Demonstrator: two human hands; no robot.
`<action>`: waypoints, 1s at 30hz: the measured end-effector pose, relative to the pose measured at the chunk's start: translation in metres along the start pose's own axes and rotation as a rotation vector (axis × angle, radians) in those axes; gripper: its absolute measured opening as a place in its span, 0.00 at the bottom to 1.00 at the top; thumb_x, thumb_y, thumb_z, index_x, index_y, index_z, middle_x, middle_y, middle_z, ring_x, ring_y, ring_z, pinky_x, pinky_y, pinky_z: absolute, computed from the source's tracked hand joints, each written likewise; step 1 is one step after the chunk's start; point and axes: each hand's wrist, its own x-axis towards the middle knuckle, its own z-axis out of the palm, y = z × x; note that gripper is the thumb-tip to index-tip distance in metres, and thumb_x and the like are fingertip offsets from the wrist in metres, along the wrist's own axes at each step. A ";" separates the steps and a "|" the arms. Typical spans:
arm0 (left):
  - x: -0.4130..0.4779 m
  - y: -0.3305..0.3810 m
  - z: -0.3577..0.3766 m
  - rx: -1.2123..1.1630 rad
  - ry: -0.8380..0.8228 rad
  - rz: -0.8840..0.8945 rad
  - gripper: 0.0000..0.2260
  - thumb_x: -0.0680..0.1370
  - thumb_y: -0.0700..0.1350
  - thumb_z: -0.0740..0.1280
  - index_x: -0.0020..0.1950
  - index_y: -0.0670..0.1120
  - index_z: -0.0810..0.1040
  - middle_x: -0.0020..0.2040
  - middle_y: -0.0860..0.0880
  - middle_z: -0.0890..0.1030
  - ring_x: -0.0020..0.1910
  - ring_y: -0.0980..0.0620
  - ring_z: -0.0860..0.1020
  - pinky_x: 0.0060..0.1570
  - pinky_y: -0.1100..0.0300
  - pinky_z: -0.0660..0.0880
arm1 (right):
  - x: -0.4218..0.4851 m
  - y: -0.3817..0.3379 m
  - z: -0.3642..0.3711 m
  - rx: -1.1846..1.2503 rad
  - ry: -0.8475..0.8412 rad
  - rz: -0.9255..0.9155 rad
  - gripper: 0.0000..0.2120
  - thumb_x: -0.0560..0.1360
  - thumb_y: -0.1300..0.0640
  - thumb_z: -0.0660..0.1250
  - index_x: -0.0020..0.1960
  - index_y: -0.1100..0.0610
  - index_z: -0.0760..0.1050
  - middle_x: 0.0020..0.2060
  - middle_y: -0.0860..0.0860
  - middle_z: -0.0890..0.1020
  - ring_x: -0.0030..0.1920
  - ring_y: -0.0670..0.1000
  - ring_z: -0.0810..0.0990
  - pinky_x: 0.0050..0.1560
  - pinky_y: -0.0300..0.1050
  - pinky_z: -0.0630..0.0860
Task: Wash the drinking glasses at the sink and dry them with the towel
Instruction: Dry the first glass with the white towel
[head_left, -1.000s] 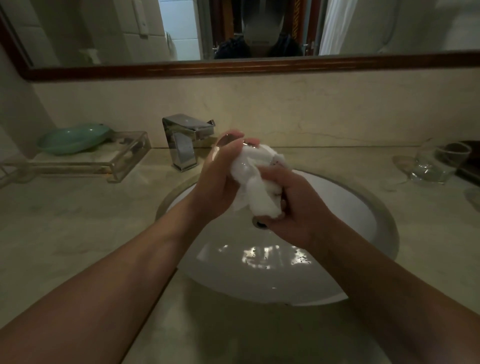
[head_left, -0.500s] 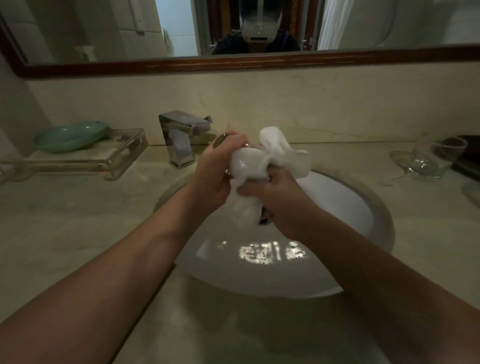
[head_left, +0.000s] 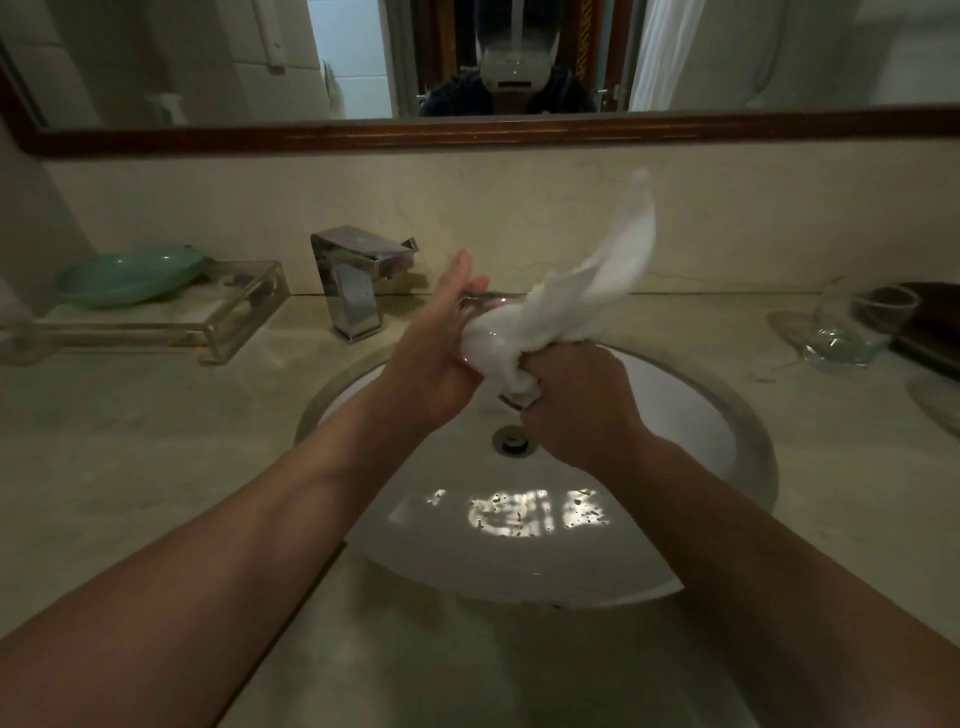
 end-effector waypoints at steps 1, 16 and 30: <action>0.001 0.001 -0.001 0.005 0.009 0.019 0.17 0.81 0.55 0.68 0.52 0.40 0.79 0.46 0.41 0.80 0.48 0.45 0.79 0.57 0.50 0.76 | 0.001 -0.003 0.001 -0.053 -0.013 0.020 0.03 0.68 0.58 0.72 0.38 0.58 0.81 0.33 0.56 0.83 0.33 0.63 0.81 0.34 0.44 0.69; -0.008 0.003 -0.009 0.018 -0.145 0.279 0.11 0.77 0.42 0.71 0.58 0.45 0.76 0.53 0.44 0.80 0.52 0.45 0.78 0.57 0.47 0.75 | 0.003 -0.031 -0.017 1.549 -0.167 0.664 0.10 0.76 0.63 0.72 0.56 0.64 0.80 0.44 0.56 0.85 0.46 0.54 0.86 0.42 0.45 0.82; -0.016 0.010 -0.008 0.196 -0.108 0.322 0.05 0.80 0.37 0.62 0.46 0.36 0.72 0.40 0.44 0.76 0.41 0.52 0.82 0.42 0.60 0.79 | 0.001 -0.037 -0.026 1.554 -0.365 0.655 0.12 0.76 0.68 0.68 0.58 0.63 0.80 0.43 0.58 0.85 0.42 0.52 0.85 0.37 0.41 0.80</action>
